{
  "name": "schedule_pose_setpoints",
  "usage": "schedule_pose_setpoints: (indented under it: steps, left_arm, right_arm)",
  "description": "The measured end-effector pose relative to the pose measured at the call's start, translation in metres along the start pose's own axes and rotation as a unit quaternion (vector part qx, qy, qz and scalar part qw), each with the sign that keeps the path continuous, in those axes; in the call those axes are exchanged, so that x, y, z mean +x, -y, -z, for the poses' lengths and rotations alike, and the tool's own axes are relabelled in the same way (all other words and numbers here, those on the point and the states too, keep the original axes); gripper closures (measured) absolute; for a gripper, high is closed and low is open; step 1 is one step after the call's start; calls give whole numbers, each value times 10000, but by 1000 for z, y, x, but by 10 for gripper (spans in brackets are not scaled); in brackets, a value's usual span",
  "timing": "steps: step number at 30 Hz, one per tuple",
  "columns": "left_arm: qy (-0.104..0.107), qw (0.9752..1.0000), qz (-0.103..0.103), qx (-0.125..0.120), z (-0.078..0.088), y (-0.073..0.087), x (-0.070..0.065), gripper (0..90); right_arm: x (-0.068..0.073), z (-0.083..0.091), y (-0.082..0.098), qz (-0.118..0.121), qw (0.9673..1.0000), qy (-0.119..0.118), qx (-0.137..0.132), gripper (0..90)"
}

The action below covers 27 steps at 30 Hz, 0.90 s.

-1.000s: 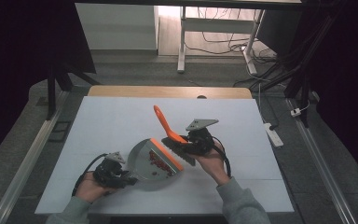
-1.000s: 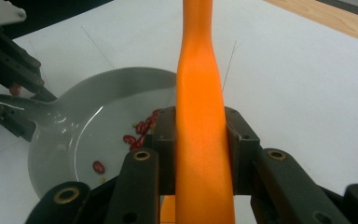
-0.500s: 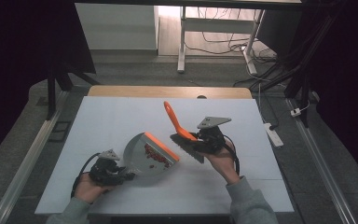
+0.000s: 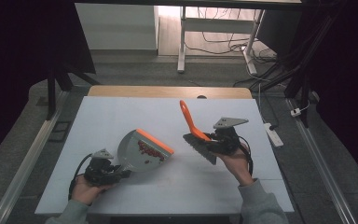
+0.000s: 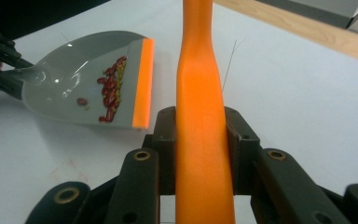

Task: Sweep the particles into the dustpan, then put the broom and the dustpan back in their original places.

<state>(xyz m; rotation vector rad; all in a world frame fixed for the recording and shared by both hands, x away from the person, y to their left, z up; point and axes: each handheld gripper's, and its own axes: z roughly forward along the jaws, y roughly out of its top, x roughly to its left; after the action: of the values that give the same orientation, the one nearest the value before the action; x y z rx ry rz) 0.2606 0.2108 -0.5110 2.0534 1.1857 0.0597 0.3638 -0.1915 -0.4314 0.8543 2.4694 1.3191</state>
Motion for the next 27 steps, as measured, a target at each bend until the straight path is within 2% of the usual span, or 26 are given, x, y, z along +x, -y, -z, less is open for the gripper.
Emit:
schedule_pose_setpoints:
  steps: [4,19,23,27]
  left_arm:
    - [-126,9999,85,-81,3,3,0,613]
    - [-494,9970,430,-415,14,14,4,612]
    - [-621,9953,570,-475,15,16,4,612]
    - [-784,9924,759,-567,15,19,3,612]
  right_arm:
    - [-4,8,7,-133,9999,-32,-23,708]
    - [-9,25,23,-271,9996,-30,105,708]
    - [-8,28,28,-288,9995,-51,138,708]
    - [-8,33,34,-288,9994,-18,175,708]
